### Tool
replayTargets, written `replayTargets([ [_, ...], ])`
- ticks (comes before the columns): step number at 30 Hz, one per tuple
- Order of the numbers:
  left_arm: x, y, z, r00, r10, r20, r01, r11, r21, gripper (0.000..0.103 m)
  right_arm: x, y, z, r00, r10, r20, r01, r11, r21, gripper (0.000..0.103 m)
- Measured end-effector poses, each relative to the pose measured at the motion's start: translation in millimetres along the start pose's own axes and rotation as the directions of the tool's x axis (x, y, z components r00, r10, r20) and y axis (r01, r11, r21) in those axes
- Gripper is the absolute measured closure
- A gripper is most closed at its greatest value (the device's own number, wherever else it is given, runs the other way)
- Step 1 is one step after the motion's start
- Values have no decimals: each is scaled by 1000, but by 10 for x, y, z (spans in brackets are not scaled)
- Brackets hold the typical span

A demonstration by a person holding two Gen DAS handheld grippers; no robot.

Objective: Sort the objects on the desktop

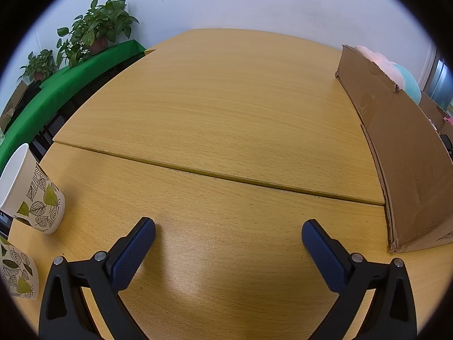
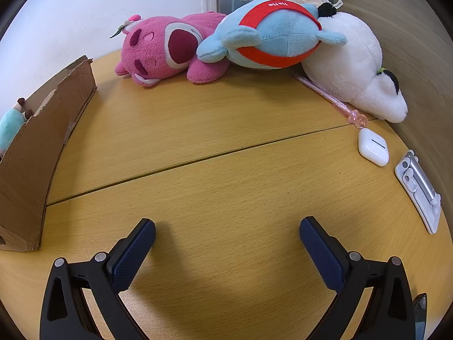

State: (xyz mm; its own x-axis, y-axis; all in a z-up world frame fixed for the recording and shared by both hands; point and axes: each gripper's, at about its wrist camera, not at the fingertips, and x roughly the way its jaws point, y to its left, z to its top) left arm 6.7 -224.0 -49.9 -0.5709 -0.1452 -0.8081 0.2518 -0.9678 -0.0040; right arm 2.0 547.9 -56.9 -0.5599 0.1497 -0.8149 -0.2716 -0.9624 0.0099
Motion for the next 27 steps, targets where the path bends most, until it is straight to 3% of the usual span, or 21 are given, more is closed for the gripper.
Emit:
replayTargets([
  [27,16,-13,23,1000,2,0,-2,1000,-3,0,-2,42,-51,1000,2,3,-2,1000,-3,0],
])
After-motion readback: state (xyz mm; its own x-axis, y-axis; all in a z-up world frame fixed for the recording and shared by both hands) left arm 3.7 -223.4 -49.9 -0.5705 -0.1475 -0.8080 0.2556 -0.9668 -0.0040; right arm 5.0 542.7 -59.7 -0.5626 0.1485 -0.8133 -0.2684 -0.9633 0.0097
